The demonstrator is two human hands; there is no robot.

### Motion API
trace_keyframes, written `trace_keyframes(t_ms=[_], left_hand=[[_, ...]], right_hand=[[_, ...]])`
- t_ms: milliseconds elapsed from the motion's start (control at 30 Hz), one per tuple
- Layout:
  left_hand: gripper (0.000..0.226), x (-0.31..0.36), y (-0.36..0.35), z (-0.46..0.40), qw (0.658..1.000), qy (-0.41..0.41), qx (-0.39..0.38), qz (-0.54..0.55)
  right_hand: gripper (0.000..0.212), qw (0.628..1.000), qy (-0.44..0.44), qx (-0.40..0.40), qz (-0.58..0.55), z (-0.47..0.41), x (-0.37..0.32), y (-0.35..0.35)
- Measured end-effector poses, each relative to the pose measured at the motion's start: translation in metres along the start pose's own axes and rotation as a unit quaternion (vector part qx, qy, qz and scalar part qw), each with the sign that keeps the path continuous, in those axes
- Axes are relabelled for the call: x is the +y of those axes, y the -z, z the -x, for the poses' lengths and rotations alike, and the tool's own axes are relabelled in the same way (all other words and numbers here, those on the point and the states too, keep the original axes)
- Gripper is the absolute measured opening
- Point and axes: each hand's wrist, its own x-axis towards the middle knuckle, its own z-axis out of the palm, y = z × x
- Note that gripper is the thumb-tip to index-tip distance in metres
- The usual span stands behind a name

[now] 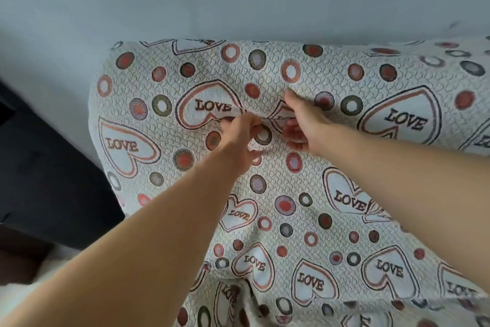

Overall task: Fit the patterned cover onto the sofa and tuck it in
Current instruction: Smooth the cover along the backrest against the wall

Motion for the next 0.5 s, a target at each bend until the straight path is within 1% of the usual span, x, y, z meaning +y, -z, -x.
trace_keyframes(t_ms=[33,67,100,133,200,267,333,367,433,500], left_hand=[[0.062,-0.001,0.0,-0.003,1.0,0.005,0.008,-0.003],[0.074,-0.003,0.0,-0.004,1.0,0.012,0.014,0.0],[0.077,-0.004,0.0,-0.005,1.0,0.017,0.022,0.01],[0.074,-0.003,0.0,-0.005,0.999,0.019,0.035,0.023],[0.056,-0.003,-0.001,-0.002,0.998,0.024,0.052,0.039],[0.042,-0.004,-0.003,0.003,0.996,0.035,0.058,0.052],[0.039,-0.001,-0.01,0.013,0.994,0.043,0.057,0.086],[0.039,0.001,-0.013,0.018,0.992,0.044,0.054,0.104],[0.037,0.005,-0.017,0.028,0.99,0.046,0.051,0.124],[0.033,0.005,-0.018,0.033,0.991,0.048,0.051,0.112]], right_hand=[[0.074,1.0,0.0,-0.002,0.004,0.001,0.0,0.002],[0.07,1.0,0.001,-0.007,0.001,0.004,0.001,0.004],[0.064,1.0,-0.002,-0.017,-0.01,0.008,0.001,0.007],[0.057,0.999,-0.01,-0.028,-0.025,0.013,0.0,0.01],[0.054,0.996,-0.044,-0.046,-0.067,0.025,0.003,0.016],[0.051,0.984,-0.08,-0.044,-0.154,0.03,0.002,0.021],[0.034,0.966,-0.106,-0.015,-0.234,0.029,-0.003,0.02],[0.026,0.962,-0.111,0.005,-0.25,0.028,-0.006,0.017],[0.023,0.96,-0.11,0.043,-0.252,0.026,-0.013,0.008],[0.022,0.957,-0.097,0.083,-0.261,0.027,-0.021,0.007]])
